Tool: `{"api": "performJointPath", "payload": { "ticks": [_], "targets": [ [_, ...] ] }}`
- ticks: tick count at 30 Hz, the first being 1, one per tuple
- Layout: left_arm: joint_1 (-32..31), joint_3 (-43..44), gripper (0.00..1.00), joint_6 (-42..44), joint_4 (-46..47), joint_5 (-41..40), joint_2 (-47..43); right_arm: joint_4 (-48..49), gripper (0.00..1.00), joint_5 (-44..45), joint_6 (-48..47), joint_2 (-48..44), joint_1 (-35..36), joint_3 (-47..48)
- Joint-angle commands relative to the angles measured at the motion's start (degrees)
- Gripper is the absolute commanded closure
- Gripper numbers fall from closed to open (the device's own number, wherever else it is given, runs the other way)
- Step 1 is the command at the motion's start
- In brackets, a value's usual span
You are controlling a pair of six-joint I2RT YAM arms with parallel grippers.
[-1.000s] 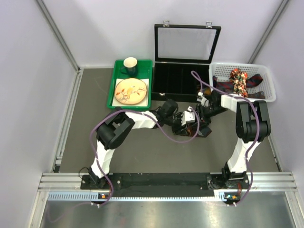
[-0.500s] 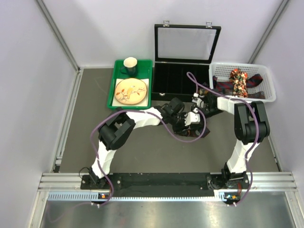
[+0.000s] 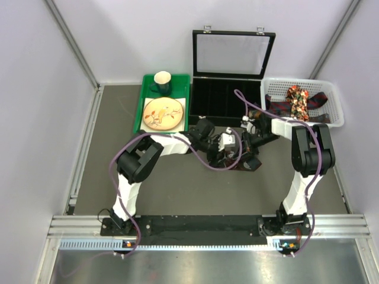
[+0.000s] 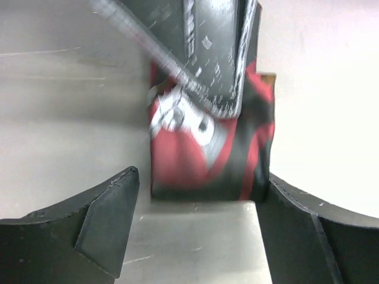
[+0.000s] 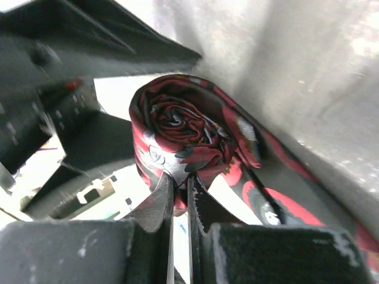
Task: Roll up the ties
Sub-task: Roll the tie at the center of the board.
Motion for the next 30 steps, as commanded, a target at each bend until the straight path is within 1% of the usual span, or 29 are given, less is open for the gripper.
{"api": "performJointPath", "payload": {
  "ticks": [1, 2, 5, 6, 9, 13, 15, 17, 18, 19, 20, 21, 22, 23, 24, 25, 26, 27, 28, 29, 30],
  "targets": [
    [2.8, -5.1, 0.18, -6.2, 11.5, 9.7, -0.9, 3.3, 1.0, 12.1, -4.0, 3.3, -1.4, -0.8],
    [2.8, -5.7, 0.18, -7.3, 16.8, 11.7, -0.7, 3.3, 1.0, 12.4, -3.7, 3.2, -1.4, -0.8],
    [2.8, -8.0, 0.16, -14.1, 26.4, 13.9, 1.2, 2.6, 1.0, 13.8, -2.6, 3.1, -1.4, -0.1],
    [2.8, -8.6, 0.16, -18.9, 32.9, 15.4, 1.9, 2.2, 1.0, 14.7, -2.4, 3.1, -1.4, 0.0],
    [2.3, -8.6, 0.16, -24.1, 40.9, 15.8, 4.6, 1.2, 1.0, 15.8, -2.4, 2.6, -1.3, 0.0],
    [1.3, -6.4, 0.18, -25.5, 41.9, 15.7, 6.9, 0.4, 1.0, 16.5, -2.9, 1.9, -1.3, -0.2],
    [1.1, -5.4, 0.22, -25.2, 41.4, 15.3, 8.0, 0.4, 1.0, 16.8, -3.1, 1.8, -1.3, -0.3],
    [0.6, -4.7, 0.28, -23.7, 39.6, 15.0, 8.8, 0.4, 1.0, 16.7, -3.6, 1.8, -1.3, -0.3],
    [0.6, -4.6, 0.36, -23.1, 38.8, 14.5, 8.9, 0.4, 1.0, 16.2, -3.7, 1.8, -1.2, -0.2],
    [0.6, -4.4, 0.4, -22.3, 35.3, 14.0, 8.9, 0.5, 1.0, 15.7, -3.8, 1.7, -1.3, -0.2],
    [0.5, -3.7, 0.44, -19.2, 32.6, 13.1, 8.4, 0.2, 1.0, 14.8, -4.1, 1.5, -1.3, 0.0],
    [0.5, -3.4, 0.54, -17.1, 28.4, 12.0, 7.8, -0.1, 1.0, 13.3, -4.3, 1.4, -1.3, 0.6],
    [0.3, -2.9, 0.56, -14.4, 19.9, 9.0, 6.4, -0.6, 1.0, 12.5, -4.5, 1.4, -1.3, 1.2],
    [0.3, -2.2, 0.57, -8.7, 14.8, 7.7, 5.6, -1.4, 1.0, 10.3, -5.1, 1.1, -1.6, 1.7],
    [0.3, -2.3, 0.6, -6.3, 10.9, 6.1, 4.7, -1.7, 0.96, 9.7, -4.9, 1.0, -1.8, 2.7],
    [0.3, -2.3, 0.62, -4.4, 7.6, 4.0, 3.2, -2.0, 0.87, 8.9, -4.7, 0.9, -1.9, 3.3],
    [0.3, -2.1, 0.62, -0.9, -0.4, 0.9, 2.6, -2.4, 0.83, 6.9, -4.9, 0.6, -2.3, 3.9],
    [0.3, -2.0, 0.63, 0.6, -3.7, -1.3, 2.0, -3.3, 0.8, 6.1, -4.9, 0.2, -2.5, 5.2],
    [0.3, -2.2, 0.64, 1.4, -6.1, -3.1, 0.9, -3.8, 0.74, 5.1, -4.9, -0.3, -2.5, 5.9],
    [0.3, -2.5, 0.64, 2.5, -9.8, -5.8, 0.5, -4.5, 0.7, 3.2, -5.3, -0.4, -2.5, 6.5],
    [0.2, -2.7, 0.65, 2.9, -11.6, -7.0, 0.0, -5.2, 0.67, 2.4, -5.2, -0.6, -2.5, 7.4]
  ]
}}
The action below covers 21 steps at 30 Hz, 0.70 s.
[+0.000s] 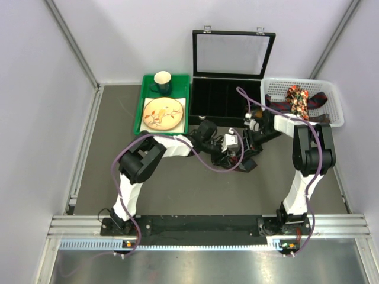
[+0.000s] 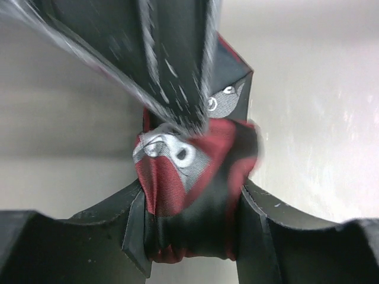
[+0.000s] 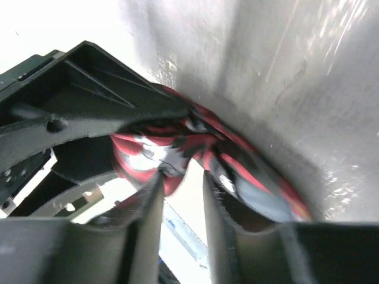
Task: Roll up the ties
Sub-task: Roll the tie at the center of the board.
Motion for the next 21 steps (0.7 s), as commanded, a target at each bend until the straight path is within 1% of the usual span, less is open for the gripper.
{"api": "performJointPath", "payload": {
  "ticks": [1, 2, 3, 4, 6, 10, 11, 13, 17, 18, 19, 21],
  "targets": [
    [0.7, -1.4, 0.65, 9.7, -25.0, -13.6, -3.4, -1.1, 0.62, -1.8, -2.7, -1.1, -0.4, 5.0],
    [0.5, -1.4, 0.66, 10.4, -26.2, -15.2, -3.7, -1.2, 0.59, -4.2, -2.5, -1.1, -0.5, 5.1],
    [-0.1, -1.1, 0.66, 10.9, -29.0, -17.6, -3.7, -1.3, 0.56, -4.9, -2.2, -1.2, -0.2, 4.9],
    [-0.4, -0.8, 0.66, 11.2, -29.9, -18.8, -3.7, -1.0, 0.53, -5.5, -1.8, -1.1, -0.1, 4.8],
    [-1.2, -0.2, 0.66, 11.3, -30.7, -20.3, -3.7, -0.4, 0.53, -6.8, -0.9, -0.7, 0.7, 3.8],
    [-3.6, 2.1, 0.61, 11.9, -32.9, -24.8, -1.7, 2.1, 0.53, -7.8, 0.4, 0.1, 3.7, 1.3],
    [-3.9, 3.4, 0.6, 11.6, -33.2, -25.3, -1.3, 2.7, 0.53, -7.2, 2.0, 0.3, 4.2, 1.1],
    [-4.6, 4.2, 0.57, 11.5, -33.8, -26.5, -0.5, 3.4, 0.53, -6.3, 2.1, 0.3, 4.8, 0.2],
    [-5.1, 4.7, 0.51, 12.0, -33.2, -26.4, 0.0, 4.3, 0.55, -0.6, 1.1, 1.6, 6.0, 0.8],
    [-5.1, 4.9, 0.5, 12.2, -33.3, -26.4, 0.1, 3.8, 0.57, -0.6, 1.1, 3.1, 6.0, 1.6],
    [-5.1, 5.3, 0.49, 12.3, -33.7, -26.3, 0.4, 3.4, 0.67, -0.5, -0.4, 3.9, 5.9, 2.0],
    [-5.1, 5.8, 0.46, 12.2, -34.8, -25.9, 0.3, 3.4, 0.8, 0.1, -0.6, 5.2, 5.9, 2.1]
  ]
}}
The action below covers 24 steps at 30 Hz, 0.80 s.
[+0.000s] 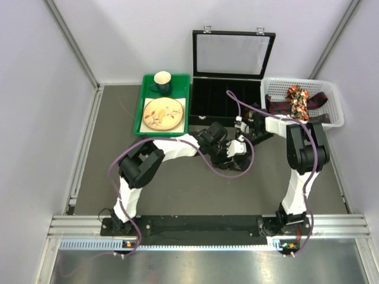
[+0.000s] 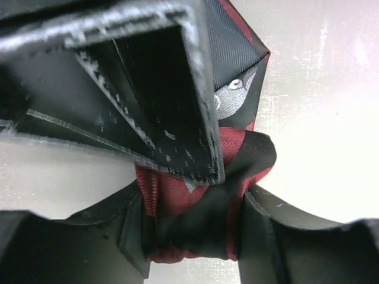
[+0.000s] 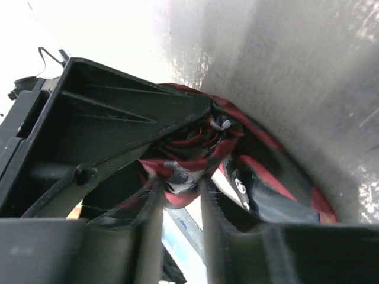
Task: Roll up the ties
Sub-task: Roll the tie at the center of the board.
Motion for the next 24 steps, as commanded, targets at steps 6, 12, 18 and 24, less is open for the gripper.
{"api": "performJointPath", "payload": {
  "ticks": [6, 12, 18, 24],
  "targets": [
    [3.4, -5.1, 0.28, -0.8, -3.5, 6.1, 1.5, 2.8, 1.0, 7.2, -1.1, 3.5, -0.2, -0.4],
    [10.0, -12.4, 0.2, -7.9, 16.7, 23.9, -2.2, 3.5, 1.0, 10.1, -1.0, 2.7, -1.3, -1.7],
    [11.6, -12.8, 0.13, -13.7, 27.2, 33.2, -0.5, 3.3, 1.0, 13.8, -1.0, 2.2, -2.2, -2.0],
    [10.8, -12.9, 0.06, -16.7, 37.0, 37.2, 1.5, 2.9, 1.0, 15.8, -1.0, 0.9, -2.1, -2.2]
  ]
}}
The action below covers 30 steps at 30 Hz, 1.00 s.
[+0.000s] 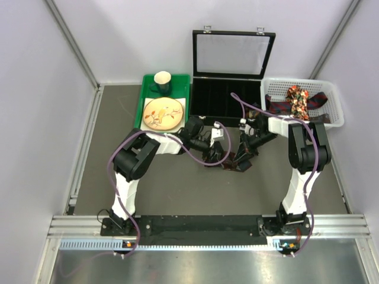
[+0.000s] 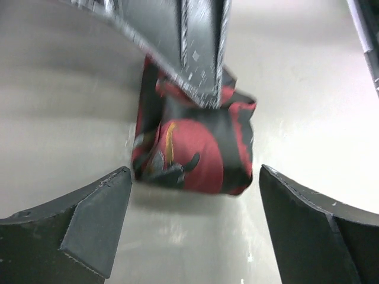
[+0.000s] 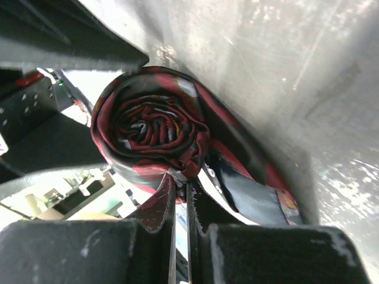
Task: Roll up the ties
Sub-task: Roll the tie at the center of the board.
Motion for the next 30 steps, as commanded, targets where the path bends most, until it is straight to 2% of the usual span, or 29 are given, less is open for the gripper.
{"api": "performJointPath", "payload": {
  "ticks": [1, 5, 11, 13, 14, 17, 21, 22, 23, 26, 30],
  "targets": [
    [-1.2, -0.3, 0.06, -2.7, 11.3, 5.4, 1.4, 4.7, 1.0, 12.5, -2.0, -0.1, 0.2, -1.7],
    [-2.6, 0.1, 0.06, -4.0, 17.1, 4.0, 3.4, 4.7, 1.0, 12.7, -2.0, -0.1, 0.2, -1.8],
    [-4.4, 2.1, 0.16, -1.9, 15.5, 1.0, 5.9, 4.5, 1.0, 12.6, -2.0, -0.1, 0.2, -1.5],
    [-5.4, 3.3, 0.22, -0.1, 12.4, -1.1, 6.3, 4.3, 1.0, 12.2, -2.0, 0.1, 0.1, -1.6],
    [-5.5, 3.9, 0.31, 0.7, 10.9, -1.4, 6.3, 4.2, 1.0, 12.1, -2.1, 0.2, 0.2, -1.5],
    [-6.2, 4.8, 0.46, 4.0, 5.5, -4.4, 5.6, 3.4, 1.0, 10.5, -2.7, 0.9, 0.2, -0.7],
    [-6.3, 4.3, 0.59, 9.6, -6.2, -11.2, 3.4, 3.3, 1.0, 6.9, -3.1, 0.9, 0.1, 0.7],
    [-6.5, 4.1, 0.6, 10.1, -8.4, -15.1, 2.7, 3.2, 1.0, 5.4, -3.4, 0.7, -0.1, 1.6],
    [-6.6, 3.5, 0.62, 10.8, -14.6, -16.8, 1.5, 2.6, 0.9, 4.0, -3.6, 0.0, -0.3, 2.1],
    [-7.5, 1.9, 0.67, 12.6, -22.7, -24.8, -0.5, 2.6, 0.68, 0.6, -3.7, -2.4, -1.8, 2.5],
    [-8.4, 4.0, 0.7, 13.1, -32.6, -30.3, 0.1, 0.1, 0.6, -2.2, -5.2, -6.0, -4.3, 1.6]
  ]
}}
